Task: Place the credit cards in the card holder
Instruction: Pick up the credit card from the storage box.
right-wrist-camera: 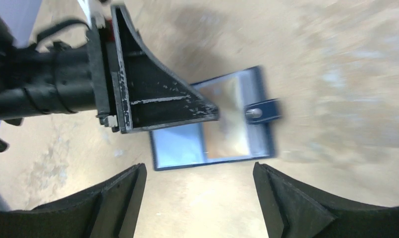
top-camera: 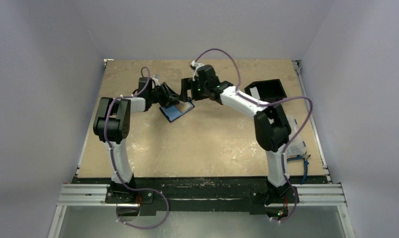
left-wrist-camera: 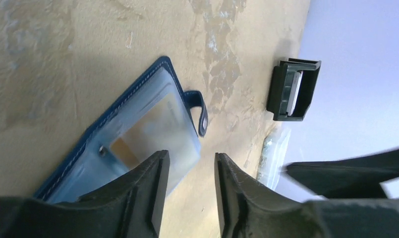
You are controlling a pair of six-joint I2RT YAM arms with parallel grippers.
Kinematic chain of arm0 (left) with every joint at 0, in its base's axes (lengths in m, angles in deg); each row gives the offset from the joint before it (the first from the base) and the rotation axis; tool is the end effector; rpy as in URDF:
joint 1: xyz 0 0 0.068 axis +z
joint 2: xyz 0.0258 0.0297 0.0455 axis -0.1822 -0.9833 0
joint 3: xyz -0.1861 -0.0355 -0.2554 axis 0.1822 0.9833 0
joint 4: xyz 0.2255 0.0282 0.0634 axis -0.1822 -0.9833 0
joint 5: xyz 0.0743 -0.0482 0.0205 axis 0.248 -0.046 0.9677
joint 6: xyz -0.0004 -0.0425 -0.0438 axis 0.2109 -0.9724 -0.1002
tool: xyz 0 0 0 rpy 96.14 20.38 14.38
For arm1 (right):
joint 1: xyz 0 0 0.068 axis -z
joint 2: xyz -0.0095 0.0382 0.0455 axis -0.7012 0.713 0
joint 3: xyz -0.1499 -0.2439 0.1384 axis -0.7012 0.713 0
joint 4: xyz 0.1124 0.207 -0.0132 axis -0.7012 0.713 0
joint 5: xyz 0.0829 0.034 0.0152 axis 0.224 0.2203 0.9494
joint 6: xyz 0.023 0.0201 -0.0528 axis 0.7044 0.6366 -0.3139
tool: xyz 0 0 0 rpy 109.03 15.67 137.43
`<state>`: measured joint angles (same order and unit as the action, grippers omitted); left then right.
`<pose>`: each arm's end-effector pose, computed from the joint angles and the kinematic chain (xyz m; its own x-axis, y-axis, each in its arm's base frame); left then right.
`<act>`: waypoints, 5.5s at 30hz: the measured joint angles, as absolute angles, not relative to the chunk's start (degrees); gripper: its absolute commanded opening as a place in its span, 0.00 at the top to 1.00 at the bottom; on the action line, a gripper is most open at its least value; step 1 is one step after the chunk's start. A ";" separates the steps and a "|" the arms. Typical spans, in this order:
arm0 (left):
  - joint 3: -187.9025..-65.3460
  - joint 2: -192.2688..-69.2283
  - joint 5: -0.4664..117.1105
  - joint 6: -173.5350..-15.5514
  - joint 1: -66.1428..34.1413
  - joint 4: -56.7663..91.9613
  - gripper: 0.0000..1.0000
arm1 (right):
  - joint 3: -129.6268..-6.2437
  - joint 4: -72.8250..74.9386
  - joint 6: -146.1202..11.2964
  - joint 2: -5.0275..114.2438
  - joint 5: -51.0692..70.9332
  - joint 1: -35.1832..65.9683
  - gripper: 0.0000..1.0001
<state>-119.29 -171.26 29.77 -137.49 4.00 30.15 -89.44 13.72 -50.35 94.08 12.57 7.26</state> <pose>0.4221 -0.0755 0.1955 -0.8063 -0.5644 -0.1772 -0.1498 0.4846 -0.8618 0.3903 0.3071 0.2785 -0.7219 -0.0487 -0.6903 -0.4564 0.7833 0.4221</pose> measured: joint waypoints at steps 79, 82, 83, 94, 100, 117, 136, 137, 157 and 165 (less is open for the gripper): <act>-123.95 -147.35 36.45 -112.42 -12.07 5.60 0.21 | -76.16 20.23 -64.21 86.63 28.33 49.56 0.48; -123.93 -147.35 36.32 -112.42 -12.07 5.60 0.21 | -76.16 20.12 -64.16 86.63 28.77 49.75 0.53; -123.93 -147.35 36.30 -112.42 -12.07 5.60 0.21 | -76.16 20.10 -64.16 86.63 28.81 49.82 0.55; -123.93 -147.35 36.30 -112.42 -12.07 5.63 0.21 | -75.94 19.73 -63.81 86.63 28.84 50.02 0.74; -123.93 -147.35 36.28 -112.42 -12.11 5.63 0.21 | -75.89 19.71 -63.37 86.63 28.75 50.61 0.83; -123.91 -147.37 36.32 -112.39 -12.20 5.63 0.20 | -75.52 20.38 -61.21 84.11 25.19 53.54 1.00; -123.93 -151.24 42.40 -110.56 -12.46 3.51 0.20 | -70.52 19.58 -62.04 60.00 -11.91 24.05 1.00; -123.93 -151.24 42.90 -110.25 -12.44 3.16 0.20 | -69.58 18.90 -61.34 60.18 -8.91 23.29 1.00; -83.19 -113.62 27.69 -142.12 1.35 22.80 0.16 | -43.87 -67.28 9.43 86.15 60.42 16.51 1.00; -81.35 -111.72 28.26 -151.74 -3.74 30.19 0.34 | -42.63 -81.91 28.34 94.12 60.33 14.19 1.00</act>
<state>-81.35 -111.72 28.26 -151.74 -3.74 30.19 -42.63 -81.91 28.34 94.12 60.33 14.19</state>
